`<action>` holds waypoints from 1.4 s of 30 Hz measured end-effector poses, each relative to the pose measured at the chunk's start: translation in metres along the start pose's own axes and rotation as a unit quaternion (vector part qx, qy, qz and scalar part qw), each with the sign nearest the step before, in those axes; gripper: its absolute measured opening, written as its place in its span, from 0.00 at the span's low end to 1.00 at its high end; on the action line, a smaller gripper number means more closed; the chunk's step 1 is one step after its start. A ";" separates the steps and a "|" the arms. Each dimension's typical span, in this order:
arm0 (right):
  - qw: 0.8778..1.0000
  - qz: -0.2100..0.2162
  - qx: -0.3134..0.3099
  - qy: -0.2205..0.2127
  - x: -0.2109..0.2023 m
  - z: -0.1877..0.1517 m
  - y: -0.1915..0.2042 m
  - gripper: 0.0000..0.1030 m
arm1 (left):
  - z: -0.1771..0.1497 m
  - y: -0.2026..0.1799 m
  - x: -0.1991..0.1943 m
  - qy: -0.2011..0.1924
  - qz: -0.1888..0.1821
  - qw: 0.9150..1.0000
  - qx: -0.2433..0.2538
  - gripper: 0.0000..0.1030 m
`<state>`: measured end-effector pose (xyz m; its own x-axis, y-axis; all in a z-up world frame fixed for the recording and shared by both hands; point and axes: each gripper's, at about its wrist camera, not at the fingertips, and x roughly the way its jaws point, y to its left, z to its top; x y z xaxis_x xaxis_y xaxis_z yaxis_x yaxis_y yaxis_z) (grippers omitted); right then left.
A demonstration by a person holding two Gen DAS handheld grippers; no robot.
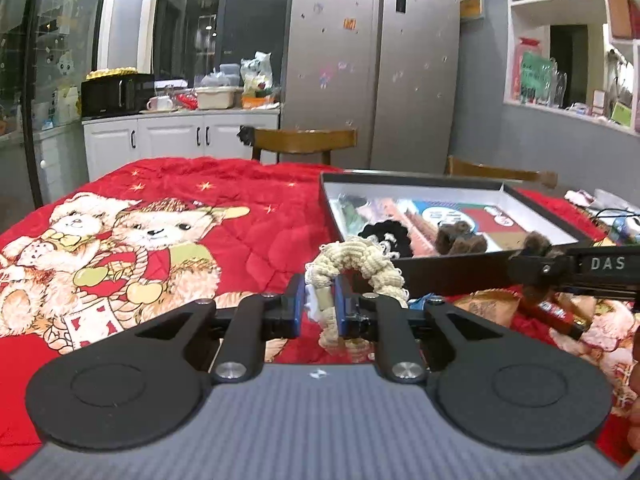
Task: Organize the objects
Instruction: 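Lift both held scrunchies and carry them over the black box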
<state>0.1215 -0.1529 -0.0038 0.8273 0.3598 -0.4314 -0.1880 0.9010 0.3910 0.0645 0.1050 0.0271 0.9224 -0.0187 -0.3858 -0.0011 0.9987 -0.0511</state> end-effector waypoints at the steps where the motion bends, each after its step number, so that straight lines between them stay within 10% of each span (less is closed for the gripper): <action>1: 1.000 0.000 0.000 -0.003 0.000 0.001 0.000 0.28 | 0.000 0.000 -0.001 -0.004 0.000 1.000 -0.001 0.18; 17: 0.998 0.051 0.019 0.008 -0.005 0.034 0.001 0.28 | 0.045 -0.014 -0.017 -0.034 0.024 0.999 -0.020 0.18; 42: 0.999 0.008 0.050 -0.018 0.027 0.103 -0.077 0.28 | 0.125 -0.141 0.050 -0.031 -0.077 0.996 -0.042 0.18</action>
<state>0.2132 -0.2372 0.0381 0.8440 0.3624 -0.3954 -0.1488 0.8665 0.4766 0.1591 -0.0310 0.1306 0.9359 -0.1656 -0.3109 0.1121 0.9768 -0.1827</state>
